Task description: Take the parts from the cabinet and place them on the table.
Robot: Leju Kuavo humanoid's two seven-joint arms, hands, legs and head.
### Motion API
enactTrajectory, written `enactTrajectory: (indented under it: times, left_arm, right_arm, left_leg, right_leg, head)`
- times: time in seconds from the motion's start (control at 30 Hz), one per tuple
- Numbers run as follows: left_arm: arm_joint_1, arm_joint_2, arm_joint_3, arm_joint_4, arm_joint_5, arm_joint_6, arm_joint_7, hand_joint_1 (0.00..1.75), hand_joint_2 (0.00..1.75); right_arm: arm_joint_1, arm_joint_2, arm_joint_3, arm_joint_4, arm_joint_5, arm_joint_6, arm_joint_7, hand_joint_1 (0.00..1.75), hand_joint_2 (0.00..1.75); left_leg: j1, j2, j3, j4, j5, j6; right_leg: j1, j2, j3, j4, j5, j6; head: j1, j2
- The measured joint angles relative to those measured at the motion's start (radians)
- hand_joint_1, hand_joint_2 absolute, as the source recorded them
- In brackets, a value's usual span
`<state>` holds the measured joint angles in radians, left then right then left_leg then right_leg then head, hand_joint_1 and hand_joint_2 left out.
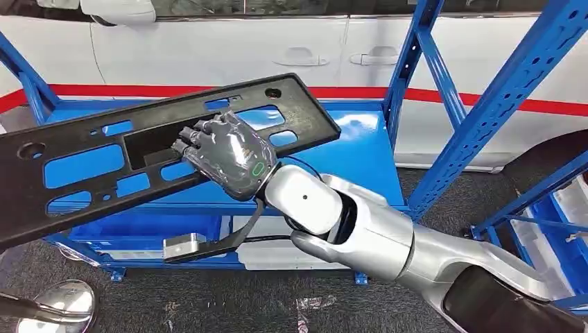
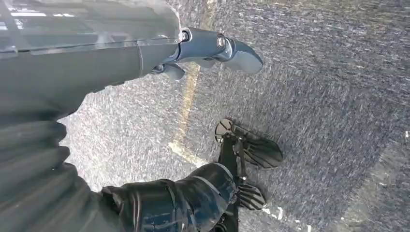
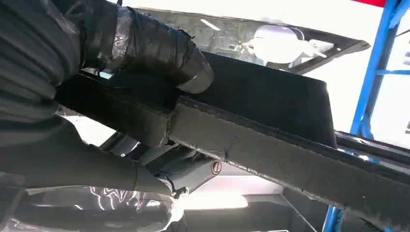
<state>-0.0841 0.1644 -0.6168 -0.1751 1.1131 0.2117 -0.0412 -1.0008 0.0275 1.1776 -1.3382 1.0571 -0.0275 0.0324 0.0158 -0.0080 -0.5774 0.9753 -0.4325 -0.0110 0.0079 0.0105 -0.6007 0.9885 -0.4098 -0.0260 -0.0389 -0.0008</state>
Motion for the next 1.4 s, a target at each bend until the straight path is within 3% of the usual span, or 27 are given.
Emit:
enactTrajectory:
  times: [0.27, 0.47, 0.63, 0.67, 0.7, 0.73, 0.8, 0.83, 0.87, 0.9, 0.97, 1.0, 1.03, 1.13, 1.17, 1.2, 1.23, 1.27, 1.33, 1.37, 1.4]
  left_arm:
    - [-0.001, 0.0, -0.014, 0.0, -0.009, 0.005, -0.005, 0.0, 1.75]
    - [-0.001, 0.002, -0.023, 0.0, -0.007, 0.013, 0.002, 0.0, 1.75]
    - [-0.001, 0.002, -0.023, 0.0, -0.007, 0.015, 0.005, 0.0, 1.75]
    - [-0.002, 0.002, -0.023, 0.0, -0.007, 0.015, 0.006, 0.0, 1.75]
    - [-0.004, 0.002, -0.023, 0.0, -0.007, 0.015, 0.008, 0.0, 1.75]
    - [-0.005, 0.002, -0.023, 0.0, -0.006, 0.015, 0.008, 0.0, 1.75]
    - [-0.005, 0.002, -0.024, 0.0, -0.006, 0.015, 0.008, 0.0, 1.75]
    - [-0.005, 0.002, -0.024, 0.0, -0.006, 0.015, 0.008, 0.0, 1.75]
    - [-0.004, 0.002, -0.024, 0.0, -0.006, 0.015, 0.008, 0.0, 1.75]
    - [-0.004, 0.002, -0.024, 0.0, -0.006, 0.015, 0.009, 0.0, 1.75]
    - [-0.005, 0.002, -0.024, 0.0, -0.006, 0.015, 0.011, 0.0, 1.75]
    - [-0.006, 0.002, -0.024, 0.0, -0.006, 0.015, 0.011, 0.0, 1.75]
    - [-0.006, 0.002, -0.025, 0.0, -0.006, 0.014, 0.011, 0.0, 1.75]
    - [-0.005, 0.002, -0.029, 0.0, -0.006, 0.014, 0.014, 0.0, 1.75]
    - [-0.004, 0.002, -0.031, 0.0, -0.006, 0.014, 0.014, 0.0, 1.75]
    - [-0.003, 0.003, -0.031, 0.0, -0.006, 0.013, 0.014, 0.0, 1.75]
    - [-0.005, 0.003, -0.031, 0.0, -0.006, 0.013, 0.014, 0.0, 1.75]
    - [-0.006, 0.003, -0.031, 0.0, -0.006, 0.013, 0.014, 0.0, 1.75]
    - [-0.006, 0.005, -0.032, 0.0, -0.006, 0.013, 0.014, 0.0, 1.75]
    - [-0.006, 0.005, -0.032, 0.0, -0.006, 0.013, 0.014, 0.0, 1.75]
    - [-0.005, 0.005, -0.032, 0.0, -0.007, 0.013, 0.014, 0.0, 1.75]
  right_arm:
    - [0.002, 0.0, 0.0, 0.0, 0.007, 0.0, 0.004, 1.75, 1.75]
    - [0.006, 0.0, 0.0, -0.003, 0.012, 0.002, 0.006, 1.75, 1.75]
    - [0.008, 0.0, 0.0, -0.003, 0.013, 0.002, 0.006, 1.75, 1.75]
    - [0.008, 0.0, 0.0, -0.005, 0.013, 0.002, 0.006, 1.75, 1.75]
    - [0.008, -0.001, 0.0, -0.005, 0.013, 0.002, 0.006, 1.75, 1.75]
    - [0.008, -0.001, 0.0, -0.005, 0.014, 0.003, 0.006, 1.75, 1.75]
    - [0.01, -0.001, 0.0, -0.005, 0.014, 0.003, 0.006, 1.75, 1.75]
    - [0.013, -0.002, 0.0, -0.005, 0.014, 0.004, 0.006, 1.75, 1.75]
    - [0.016, -0.003, 0.0, -0.005, 0.014, 0.004, 0.007, 1.75, 1.75]
    - [0.017, -0.004, 0.0, -0.005, 0.014, 0.005, 0.006, 1.75, 1.75]
    - [0.016, -0.005, 0.0, -0.006, 0.014, 0.005, 0.006, 1.75, 1.75]
    - [0.014, -0.004, 0.0, -0.006, 0.014, 0.005, 0.006, 1.75, 1.75]
    - [0.012, -0.003, 0.0, -0.007, 0.014, 0.005, 0.006, 1.75, 1.75]
    - [0.009, -0.003, 0.0, -0.01, 0.014, 0.007, 0.007, 1.75, 1.75]
    - [0.009, -0.003, 0.0, -0.009, 0.015, 0.008, 0.006, 1.75, 1.75]
    - [0.009, -0.002, 0.0, -0.01, 0.015, 0.008, 0.006, 1.75, 1.75]
    - [0.007, -0.001, 0.0, -0.01, 0.015, 0.008, 0.006, 1.75, 1.75]
    - [0.007, 0.0, 0.0, -0.01, 0.015, 0.008, 0.007, 1.75, 1.75]
    - [0.01, 0.0, 0.0, -0.01, 0.015, 0.009, 0.006, 1.75, 1.75]
    - [0.011, 0.0, 0.0, -0.01, 0.015, 0.01, 0.006, 1.75, 1.75]
    - [0.011, 0.0, 0.0, -0.01, 0.015, 0.01, 0.006, 1.75, 1.75]
  left_leg:
    - [0.0, 0.0, 0.0, 0.0, 0.0, 0.0]
    - [-0.004, 0.0, -0.003, 0.006, -0.004, 0.005]
    - [-0.007, -0.001, -0.006, 0.014, -0.001, 0.018]
    - [0.004, 0.001, -0.003, -0.001, 0.008, 0.026]
    - [0.005, 0.005, 0.001, -0.006, 0.013, 0.028]
    - [0.005, 0.005, -0.002, -0.006, 0.014, 0.03]
    - [0.005, 0.006, -0.01, -0.003, 0.016, 0.032]
    - [0.005, 0.006, -0.015, 0.0, 0.018, 0.032]
    - [0.005, 0.006, -0.019, 0.004, 0.018, 0.032]
    - [0.005, 0.006, -0.023, 0.008, 0.019, 0.03]
    - [0.006, 0.004, -0.031, 0.019, 0.019, 0.027]
    - [0.006, 0.003, -0.035, 0.024, 0.019, 0.024]
    - [0.003, 0.002, -0.044, 0.027, 0.021, 0.014]
    - [0.006, 0.002, -0.047, 0.021, 0.038, -0.011]
    - [0.006, 0.001, -0.05, 0.02, 0.04, -0.017]
    - [0.011, 0.003, -0.06, 0.033, 0.018, -0.02]
    - [0.01, 0.004, -0.077, 0.077, -0.031, -0.022]
    - [0.012, 0.004, -0.105, 0.162, -0.091, -0.025]
    - [0.012, 0.004, -0.152, 0.312, -0.162, -0.034]
    - [0.013, 0.004, -0.152, 0.335, -0.164, -0.037]
    - [0.017, 0.004, -0.126, 0.31, -0.143, -0.04]
  right_leg:
    - [0.0, 0.0, 0.0, 0.0, 0.0, 0.0]
    - [-0.005, 0.0, 0.0, -0.001, 0.0, 0.007]
    - [-0.008, 0.0, 0.002, -0.002, 0.006, 0.022]
    - [-0.003, 0.001, 0.0, 0.002, 0.0, 0.024]
    - [-0.007, -0.001, -0.002, 0.011, -0.013, 0.029]
    - [-0.007, -0.002, -0.023, 0.055, -0.057, 0.032]
    - [-0.012, -0.003, -0.091, 0.229, -0.15, 0.036]
    - [-0.012, -0.004, -0.118, 0.298, -0.171, 0.038]
    - [-0.013, -0.004, -0.121, 0.316, -0.164, 0.038]
    - [-0.015, -0.004, -0.1, 0.284, -0.138, 0.037]
    - [-0.016, -0.005, -0.008, 0.125, -0.066, 0.03]
    - [-0.015, -0.004, 0.034, 0.051, -0.059, 0.024]
    - [-0.007, -0.003, 0.048, 0.032, -0.064, 0.022]
    - [0.0, -0.002, 0.034, 0.031, -0.052, 0.01]
    - [-0.01, -0.002, 0.033, 0.017, -0.041, 0.0]
    - [-0.014, -0.007, 0.03, 0.012, -0.031, -0.005]
    - [-0.014, -0.008, 0.022, 0.011, -0.024, -0.014]
    - [-0.013, -0.01, 0.013, 0.011, -0.017, -0.02]
    - [-0.011, -0.011, -0.007, 0.015, -0.004, -0.02]
    - [-0.011, -0.011, -0.017, 0.017, 0.001, -0.018]
    - [-0.013, -0.011, -0.029, 0.02, 0.008, -0.016]
  head:
    - [0.0, 0.0]
    - [0.0, 0.0]
    - [0.0, 0.0]
    - [0.0, 0.0]
    - [0.001, 0.0]
    - [0.004, 0.0]
    - [0.003, 0.0]
    - [0.003, 0.0]
    - [0.003, 0.0]
    - [0.003, 0.0]
    - [0.003, 0.0]
    - [0.003, 0.0]
    - [0.003, 0.0]
    - [0.002, 0.0]
    - [0.003, 0.0]
    - [0.002, 0.0]
    - [-0.002, 0.0]
    - [-0.007, 0.0]
    - [-0.006, 0.0]
    - [-0.007, 0.0]
    - [-0.006, 0.0]
